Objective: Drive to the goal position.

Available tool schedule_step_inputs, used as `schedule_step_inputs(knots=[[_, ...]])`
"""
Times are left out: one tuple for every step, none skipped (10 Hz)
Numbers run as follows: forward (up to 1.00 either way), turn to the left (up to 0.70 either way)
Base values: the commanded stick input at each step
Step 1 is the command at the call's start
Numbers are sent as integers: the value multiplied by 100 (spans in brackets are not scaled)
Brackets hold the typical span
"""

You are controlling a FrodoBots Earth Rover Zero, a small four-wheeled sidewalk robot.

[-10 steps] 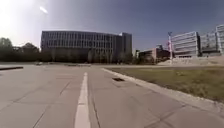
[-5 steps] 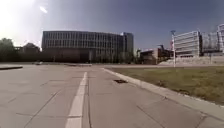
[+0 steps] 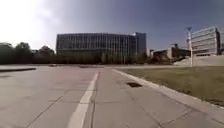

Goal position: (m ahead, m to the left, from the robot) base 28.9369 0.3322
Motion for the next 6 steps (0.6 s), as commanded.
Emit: schedule_step_inputs(knots=[[70, 1], [70, 1], [69, 1], [70, 1], [70, 1], [70, 1]])
